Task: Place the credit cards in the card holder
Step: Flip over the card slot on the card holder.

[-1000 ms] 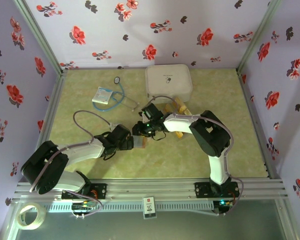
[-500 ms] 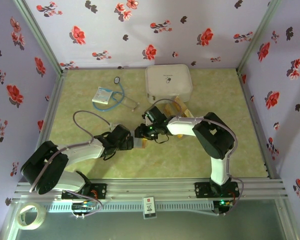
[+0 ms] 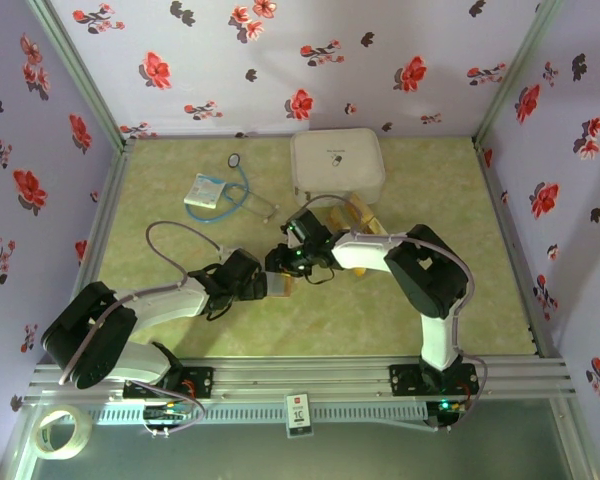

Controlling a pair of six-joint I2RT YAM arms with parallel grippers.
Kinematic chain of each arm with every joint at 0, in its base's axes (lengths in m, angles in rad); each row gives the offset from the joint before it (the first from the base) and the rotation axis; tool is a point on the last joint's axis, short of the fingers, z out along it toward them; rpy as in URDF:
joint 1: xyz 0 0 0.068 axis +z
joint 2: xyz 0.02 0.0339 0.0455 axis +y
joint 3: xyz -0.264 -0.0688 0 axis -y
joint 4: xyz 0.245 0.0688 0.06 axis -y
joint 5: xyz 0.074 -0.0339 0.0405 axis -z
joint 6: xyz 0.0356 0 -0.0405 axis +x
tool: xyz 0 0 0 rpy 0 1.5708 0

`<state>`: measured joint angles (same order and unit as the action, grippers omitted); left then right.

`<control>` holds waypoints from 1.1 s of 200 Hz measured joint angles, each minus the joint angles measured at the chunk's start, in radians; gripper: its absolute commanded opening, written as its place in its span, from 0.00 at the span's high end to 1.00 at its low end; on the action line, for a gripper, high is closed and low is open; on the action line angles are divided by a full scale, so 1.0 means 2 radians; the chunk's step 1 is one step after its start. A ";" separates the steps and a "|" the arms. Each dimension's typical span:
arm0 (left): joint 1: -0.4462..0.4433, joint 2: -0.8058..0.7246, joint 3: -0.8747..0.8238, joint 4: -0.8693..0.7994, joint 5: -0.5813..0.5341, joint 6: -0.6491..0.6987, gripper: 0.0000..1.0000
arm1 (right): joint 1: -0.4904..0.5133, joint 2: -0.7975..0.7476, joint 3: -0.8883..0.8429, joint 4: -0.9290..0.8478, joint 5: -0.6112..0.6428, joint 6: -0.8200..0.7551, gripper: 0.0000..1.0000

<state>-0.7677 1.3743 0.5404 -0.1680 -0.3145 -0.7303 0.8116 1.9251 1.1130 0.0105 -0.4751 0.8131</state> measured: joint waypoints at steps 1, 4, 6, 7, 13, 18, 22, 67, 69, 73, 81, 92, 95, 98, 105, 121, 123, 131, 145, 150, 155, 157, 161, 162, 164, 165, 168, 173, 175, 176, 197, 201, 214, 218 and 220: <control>0.000 0.000 0.000 0.000 0.000 0.000 0.00 | 0.000 0.000 0.001 0.000 0.000 0.000 0.64; 0.000 0.000 0.000 0.000 0.000 0.000 0.00 | 0.000 0.000 0.003 0.000 0.000 0.000 0.64; 0.000 -0.001 0.000 0.000 0.000 0.000 0.00 | 0.000 0.000 0.004 0.000 0.000 0.000 0.64; 0.000 -0.001 0.000 0.000 0.000 0.000 0.00 | 0.000 0.000 0.004 0.000 0.000 0.000 0.64; 0.000 -0.002 0.000 0.000 0.000 0.000 0.00 | 0.000 0.000 0.008 0.000 0.000 0.000 0.64; 0.000 -0.003 -0.001 0.000 0.001 0.000 0.00 | 0.000 0.000 0.011 0.000 0.000 0.000 0.64; 0.000 -0.004 -0.001 0.000 0.001 0.000 0.00 | 0.000 0.000 0.013 0.000 0.000 0.000 0.64; 0.002 -0.074 -0.007 -0.025 0.001 0.002 0.00 | 0.002 0.001 0.028 0.000 0.000 0.006 0.63; 0.002 -0.078 -0.007 -0.026 0.001 0.002 0.00 | 0.002 0.001 0.028 0.000 0.000 0.006 0.63; 0.003 -0.092 -0.007 -0.029 0.001 0.002 0.00 | 0.003 0.002 0.031 0.000 0.000 0.006 0.63; 0.006 -0.118 -0.007 -0.035 0.000 0.002 0.00 | 0.005 0.003 0.036 -0.001 0.000 0.008 0.63; 0.012 -0.153 -0.006 -0.046 -0.002 0.002 0.00 | 0.010 0.009 0.046 -0.001 0.000 0.011 0.63; 0.014 -0.162 -0.006 -0.049 -0.003 0.002 0.00 | 0.012 0.010 0.049 -0.001 0.000 0.011 0.63; 0.016 -0.173 -0.006 -0.053 -0.004 0.002 0.00 | 0.014 0.012 0.052 -0.001 0.000 0.012 0.63; 0.022 -0.193 -0.006 -0.061 -0.006 0.002 0.00 | 0.018 0.016 0.059 -0.002 0.000 0.013 0.63; 0.034 -0.234 -0.006 -0.081 -0.012 0.002 0.00 | 0.028 0.028 0.075 -0.003 0.000 0.015 0.62; 0.035 -0.238 -0.006 -0.084 -0.013 0.002 0.00 | 0.029 0.029 0.077 -0.003 0.000 0.015 0.62; 0.040 -0.254 -0.007 -0.094 -0.014 0.002 0.00 | 0.034 0.036 0.085 -0.004 0.000 0.017 0.62; 0.048 -0.276 -0.007 -0.109 -0.017 0.002 0.00 | 0.041 0.050 0.101 -0.007 0.000 0.018 0.62; 0.051 -0.282 -0.007 -0.113 -0.017 0.002 0.00 | 0.044 0.055 0.107 -0.008 0.001 0.018 0.62; 0.053 -0.287 -0.007 -0.118 -0.018 0.002 0.00 | 0.046 0.060 0.112 -0.008 0.001 0.018 0.62; 0.053 -0.289 -0.007 -0.119 -0.018 0.002 0.00 | 0.047 0.063 0.114 -0.008 0.002 0.018 0.62; 0.055 -0.292 -0.007 -0.121 -0.018 0.002 0.01 | 0.048 0.068 0.119 -0.008 0.002 0.019 0.62; 0.055 -0.292 -0.007 -0.122 -0.018 0.002 0.00 | 0.049 0.069 0.120 -0.008 0.002 0.019 0.62; 0.056 -0.293 -0.007 -0.123 -0.018 0.002 0.00 | 0.050 0.072 0.122 -0.008 0.002 0.019 0.62; 0.056 -0.294 -0.007 -0.123 -0.018 0.002 0.00 | 0.050 0.073 0.122 -0.007 0.002 0.019 0.62; 0.057 -0.295 -0.007 -0.126 -0.018 0.002 0.00 | 0.050 0.076 0.125 -0.007 0.002 0.019 0.62; 0.058 -0.296 -0.008 -0.128 -0.019 0.002 0.00 | 0.051 0.083 0.129 -0.007 0.003 0.021 0.62; 0.058 -0.296 -0.008 -0.130 -0.019 0.002 0.00 | 0.052 0.085 0.130 -0.007 0.004 0.021 0.62; 0.058 -0.296 -0.008 -0.130 -0.019 0.002 0.00 | 0.052 0.086 0.131 -0.007 0.004 0.022 0.62; 0.059 -0.296 -0.013 -0.138 -0.019 0.002 0.00 | 0.056 0.105 0.138 -0.007 0.006 0.026 0.62; 0.059 -0.296 -0.014 -0.138 -0.019 0.002 0.00 | 0.056 0.108 0.138 -0.007 0.006 0.027 0.62; 0.059 -0.296 -0.018 -0.139 -0.019 0.002 0.00 | 0.056 0.112 0.140 -0.006 0.005 0.030 0.62; 0.059 -0.296 -0.019 -0.139 -0.019 0.002 0.00 | 0.056 0.112 0.141 -0.006 0.006 0.030 0.62; 0.059 -0.296 -0.019 -0.139 -0.019 0.002 0.00 | 0.056 0.112 0.142 -0.006 0.006 0.030 0.62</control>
<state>-0.6495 0.7830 0.5014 -0.4469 -0.3534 -0.7261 0.9230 2.1490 1.3968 -0.0013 -0.4641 0.8734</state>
